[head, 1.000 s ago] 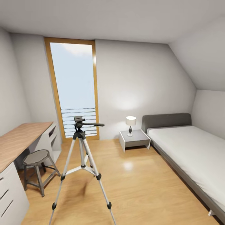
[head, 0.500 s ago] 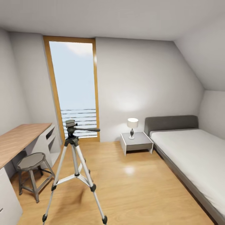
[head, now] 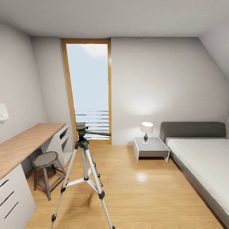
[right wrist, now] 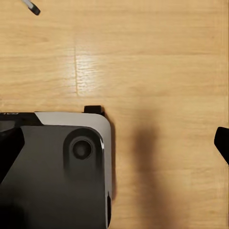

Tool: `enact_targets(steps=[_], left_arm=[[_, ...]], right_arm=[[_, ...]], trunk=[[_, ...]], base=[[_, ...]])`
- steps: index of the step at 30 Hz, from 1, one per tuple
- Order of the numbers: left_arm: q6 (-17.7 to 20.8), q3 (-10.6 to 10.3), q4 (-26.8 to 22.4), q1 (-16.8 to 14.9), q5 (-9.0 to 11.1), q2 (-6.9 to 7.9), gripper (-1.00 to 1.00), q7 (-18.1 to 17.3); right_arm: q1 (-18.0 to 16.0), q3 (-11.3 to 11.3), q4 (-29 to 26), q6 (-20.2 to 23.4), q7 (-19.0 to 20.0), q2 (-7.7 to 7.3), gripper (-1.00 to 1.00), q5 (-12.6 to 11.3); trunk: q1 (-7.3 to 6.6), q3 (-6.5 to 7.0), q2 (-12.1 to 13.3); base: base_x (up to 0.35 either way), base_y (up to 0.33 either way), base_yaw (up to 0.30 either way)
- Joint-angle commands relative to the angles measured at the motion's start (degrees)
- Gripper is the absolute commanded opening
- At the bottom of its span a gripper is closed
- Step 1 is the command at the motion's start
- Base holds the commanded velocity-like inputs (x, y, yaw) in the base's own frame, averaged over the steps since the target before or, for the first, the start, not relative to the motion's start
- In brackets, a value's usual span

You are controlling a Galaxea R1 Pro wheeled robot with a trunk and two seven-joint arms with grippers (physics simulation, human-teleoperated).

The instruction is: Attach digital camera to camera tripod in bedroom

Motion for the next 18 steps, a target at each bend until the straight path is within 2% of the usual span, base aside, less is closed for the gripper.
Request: enact_targets(steps=[1,18], left_arm=[[-0.05,-0.5,0.0,-0.02,0.32,-0.01,-1.0,0.1],[-0.14,-0.5,-0.03,-0.02,0.25,-0.01,-1.0,-0.11]], right_arm=[[-0.03,-0.5,0.13,-0.29,0.13,-0.03,1.0,0.59],[-0.04,-0.5,0.13,-0.29,0.13,0.0,1.0,0.59]], trunk=[[0.02,-0.02,-0.04],[0.02,-0.02,-0.04]], base=[[0.011,-0.007,0.27],[0.002,-0.001,0.27]])
